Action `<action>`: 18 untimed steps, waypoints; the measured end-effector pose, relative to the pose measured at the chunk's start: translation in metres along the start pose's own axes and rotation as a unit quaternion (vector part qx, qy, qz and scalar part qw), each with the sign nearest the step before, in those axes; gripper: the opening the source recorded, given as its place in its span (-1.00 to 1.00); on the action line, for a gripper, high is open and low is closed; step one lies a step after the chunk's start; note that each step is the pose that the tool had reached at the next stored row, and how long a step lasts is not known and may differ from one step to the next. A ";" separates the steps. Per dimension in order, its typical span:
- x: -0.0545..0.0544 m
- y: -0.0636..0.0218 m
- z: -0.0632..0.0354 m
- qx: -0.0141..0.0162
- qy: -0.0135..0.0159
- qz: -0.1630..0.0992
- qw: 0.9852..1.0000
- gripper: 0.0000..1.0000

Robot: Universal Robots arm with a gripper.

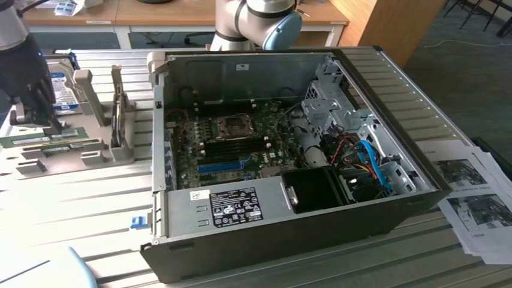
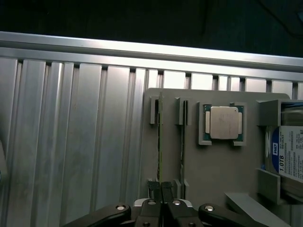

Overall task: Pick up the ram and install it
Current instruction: 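Pick up the ram and move it above insertion slot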

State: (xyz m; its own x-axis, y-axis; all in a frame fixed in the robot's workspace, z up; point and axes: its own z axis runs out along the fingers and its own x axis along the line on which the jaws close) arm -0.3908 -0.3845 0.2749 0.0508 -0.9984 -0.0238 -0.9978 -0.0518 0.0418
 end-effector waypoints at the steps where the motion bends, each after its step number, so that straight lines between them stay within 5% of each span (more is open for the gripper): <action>1: 0.000 0.0000 -0.0015 0.000 0.000 0.000 1.000 -0.78; 18: -0.001 0.0011 -0.0335 0.000 0.000 0.005 1.000 -0.78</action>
State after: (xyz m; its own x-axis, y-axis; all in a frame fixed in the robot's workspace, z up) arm -0.3904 -0.3845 0.3084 0.0398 -0.9989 -0.0238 -0.9983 -0.0408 0.0417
